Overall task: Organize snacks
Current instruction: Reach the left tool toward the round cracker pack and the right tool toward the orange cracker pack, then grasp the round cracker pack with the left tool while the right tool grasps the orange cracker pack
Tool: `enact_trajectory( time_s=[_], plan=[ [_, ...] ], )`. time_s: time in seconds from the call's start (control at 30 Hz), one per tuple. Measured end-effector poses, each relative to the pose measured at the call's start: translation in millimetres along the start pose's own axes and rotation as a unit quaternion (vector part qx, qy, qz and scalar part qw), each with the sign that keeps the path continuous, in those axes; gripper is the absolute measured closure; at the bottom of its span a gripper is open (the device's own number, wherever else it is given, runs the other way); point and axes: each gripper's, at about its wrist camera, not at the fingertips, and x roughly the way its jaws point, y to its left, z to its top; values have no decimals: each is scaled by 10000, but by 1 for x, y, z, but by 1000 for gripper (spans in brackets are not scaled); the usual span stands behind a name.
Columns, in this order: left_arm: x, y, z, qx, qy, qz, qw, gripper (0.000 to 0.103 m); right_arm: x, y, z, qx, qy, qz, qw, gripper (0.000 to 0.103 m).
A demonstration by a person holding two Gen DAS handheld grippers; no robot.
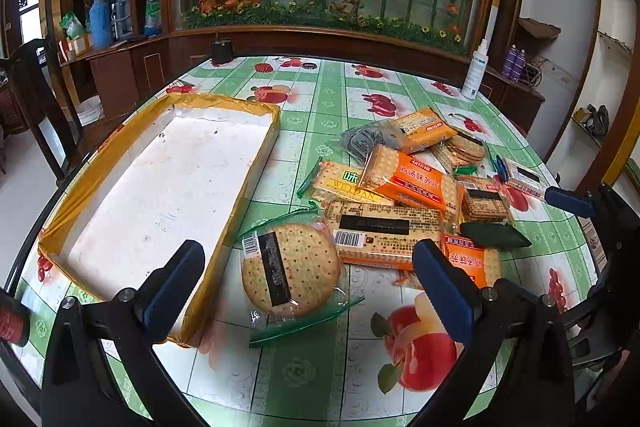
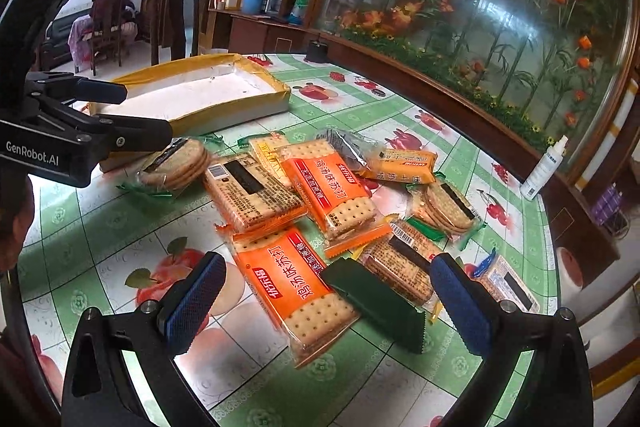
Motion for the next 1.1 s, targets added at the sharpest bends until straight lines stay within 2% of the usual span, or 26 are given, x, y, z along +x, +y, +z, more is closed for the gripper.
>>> enact_trajectory(
  time_s=[0.17,0.2,0.27,0.37,0.43,0.57,0.7,0.83,0.93,0.97,1.03,1.1],
  plan=[
    [6,3,-3,24,51,120,9999,0,0,-2,-1,30,43,60,10000,0],
    [10,4,-4,26,156,161,9997,0,1,-3,-2,81,51,206,9997,0],
    [19,6,-9,3,347,158,9993,0,1,-8,-7,203,52,814,9965,0],
    [31,7,-12,-100,626,-33,9980,0,9,-14,-16,334,132,1603,9864,0],
    [39,5,-10,-111,799,-75,9967,0,18,-16,-18,385,256,1804,9825,0],
    [58,1,-8,171,1131,79,9934,0,35,-17,-16,389,435,2192,9739,0],
    [75,2,-8,557,1380,225,9886,0,45,-14,-10,241,508,2377,9697,0],
    [80,8,-9,807,1445,319,9857,0,49,-12,-4,140,513,2641,9630,0],
    [88,10,-8,1031,1520,763,9800,0,61,-8,-1,46,667,2574,9640,0],
    [89,11,-7,1021,1525,797,9798,0,66,-6,-1,-9,725,2532,9647,0],
    [92,15,-5,845,1607,659,9812,0,75,-3,-1,-92,832,2341,9686,0],
    [97,23,-5,452,1797,280,9823,0,84,-3,-2,-144,979,2173,9711,0]
  ],
)
